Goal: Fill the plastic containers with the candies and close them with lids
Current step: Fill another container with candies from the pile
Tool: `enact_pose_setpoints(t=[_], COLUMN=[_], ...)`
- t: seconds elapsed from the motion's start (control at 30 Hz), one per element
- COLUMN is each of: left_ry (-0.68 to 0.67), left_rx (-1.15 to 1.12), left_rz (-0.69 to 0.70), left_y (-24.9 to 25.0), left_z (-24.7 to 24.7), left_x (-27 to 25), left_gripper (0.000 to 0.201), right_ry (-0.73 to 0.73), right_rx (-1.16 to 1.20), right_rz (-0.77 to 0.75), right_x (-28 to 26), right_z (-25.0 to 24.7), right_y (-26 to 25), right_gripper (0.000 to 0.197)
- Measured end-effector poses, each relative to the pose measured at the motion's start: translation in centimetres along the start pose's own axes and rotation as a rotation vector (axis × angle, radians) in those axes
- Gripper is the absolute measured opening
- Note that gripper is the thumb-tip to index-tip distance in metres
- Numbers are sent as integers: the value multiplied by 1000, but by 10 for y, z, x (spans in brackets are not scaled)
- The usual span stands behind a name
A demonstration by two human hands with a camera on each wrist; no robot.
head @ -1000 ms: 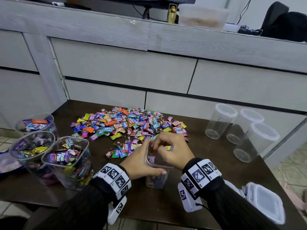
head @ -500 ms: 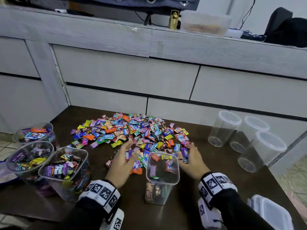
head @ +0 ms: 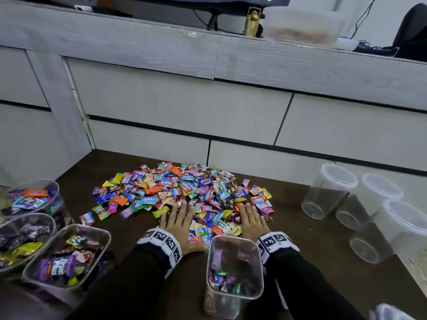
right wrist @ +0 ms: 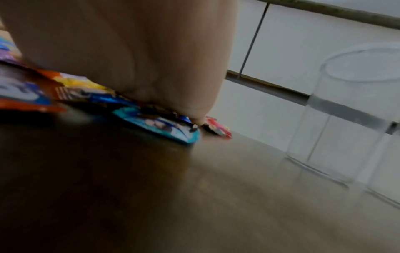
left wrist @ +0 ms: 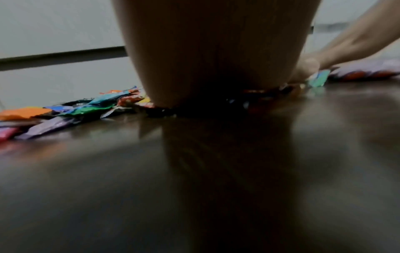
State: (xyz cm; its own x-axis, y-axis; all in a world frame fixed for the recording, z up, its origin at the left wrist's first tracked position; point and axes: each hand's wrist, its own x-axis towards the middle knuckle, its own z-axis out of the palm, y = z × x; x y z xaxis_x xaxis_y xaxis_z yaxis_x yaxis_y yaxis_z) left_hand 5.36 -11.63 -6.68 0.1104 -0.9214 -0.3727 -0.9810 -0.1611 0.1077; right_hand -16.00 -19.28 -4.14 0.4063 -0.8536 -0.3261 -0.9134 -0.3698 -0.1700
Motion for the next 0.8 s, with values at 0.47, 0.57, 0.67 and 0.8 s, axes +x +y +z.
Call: enact_pose_setpoints(t=[0.47,0.57,0.67,0.8], left_ry=[167,188,192,184], left_rx=[7,-61,-102,-180], left_rz=[231,241,230,202], left_y=[17,19,21,17], left_z=[-30,-34,-36,-38], left_x=[17,16,12,8], left_gripper=[71,58,44,41], right_ry=[64,34,32,174], right_rx=[-72,-2,52,296], right_rz=[-181,-178,-207,-193], right_x=[23,22,18,5], right_z=[-20,-24,-30,-33], right_y=[-18,-19,-15,0], right_gripper=[80,65,58,55])
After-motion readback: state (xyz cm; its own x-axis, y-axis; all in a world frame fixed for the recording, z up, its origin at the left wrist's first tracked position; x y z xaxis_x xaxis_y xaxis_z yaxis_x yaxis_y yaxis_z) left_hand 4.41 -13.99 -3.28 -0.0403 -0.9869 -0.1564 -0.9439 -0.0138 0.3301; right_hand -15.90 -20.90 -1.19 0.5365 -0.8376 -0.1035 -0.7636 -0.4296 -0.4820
